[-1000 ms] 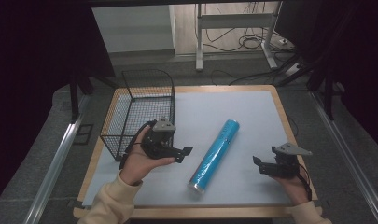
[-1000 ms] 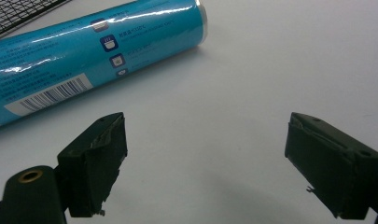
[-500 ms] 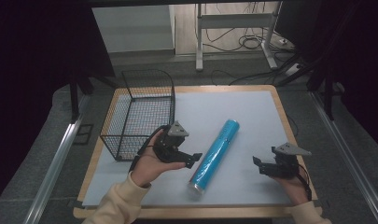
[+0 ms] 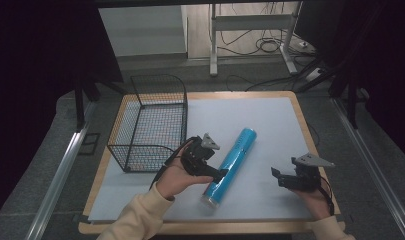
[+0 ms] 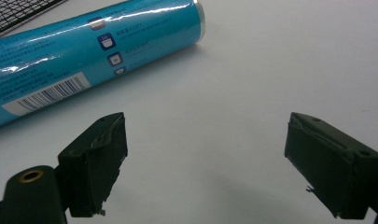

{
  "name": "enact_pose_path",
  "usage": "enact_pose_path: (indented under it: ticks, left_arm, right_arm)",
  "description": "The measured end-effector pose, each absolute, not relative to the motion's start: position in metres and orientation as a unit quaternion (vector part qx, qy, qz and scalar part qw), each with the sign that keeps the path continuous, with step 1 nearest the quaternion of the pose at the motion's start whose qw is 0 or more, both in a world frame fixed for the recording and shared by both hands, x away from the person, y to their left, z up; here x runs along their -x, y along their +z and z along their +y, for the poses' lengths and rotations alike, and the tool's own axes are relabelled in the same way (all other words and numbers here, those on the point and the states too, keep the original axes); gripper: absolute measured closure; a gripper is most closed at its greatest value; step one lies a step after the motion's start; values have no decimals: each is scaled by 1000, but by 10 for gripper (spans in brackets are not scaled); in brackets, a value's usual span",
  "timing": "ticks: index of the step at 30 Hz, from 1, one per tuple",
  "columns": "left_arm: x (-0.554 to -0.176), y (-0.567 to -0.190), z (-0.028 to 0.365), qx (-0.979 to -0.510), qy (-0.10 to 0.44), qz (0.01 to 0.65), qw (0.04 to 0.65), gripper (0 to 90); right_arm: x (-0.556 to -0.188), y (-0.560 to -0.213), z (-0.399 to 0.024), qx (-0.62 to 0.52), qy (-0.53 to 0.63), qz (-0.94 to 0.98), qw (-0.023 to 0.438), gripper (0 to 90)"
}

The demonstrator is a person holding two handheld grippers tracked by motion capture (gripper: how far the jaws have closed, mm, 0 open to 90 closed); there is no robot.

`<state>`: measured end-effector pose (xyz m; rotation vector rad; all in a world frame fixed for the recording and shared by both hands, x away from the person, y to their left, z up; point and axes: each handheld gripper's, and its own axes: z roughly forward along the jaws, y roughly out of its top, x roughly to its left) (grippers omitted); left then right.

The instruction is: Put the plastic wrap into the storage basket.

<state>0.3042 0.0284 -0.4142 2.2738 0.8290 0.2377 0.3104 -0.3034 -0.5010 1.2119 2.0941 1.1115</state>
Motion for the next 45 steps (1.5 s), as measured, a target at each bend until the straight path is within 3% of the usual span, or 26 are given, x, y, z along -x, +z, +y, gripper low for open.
enact_pose_path:
  ticks: [45]
  left_arm:
    - [-377,-493,-50,-886,45,391,245,144]
  right_arm:
    - [-313,-505,-307,-453,391,765,237,134]
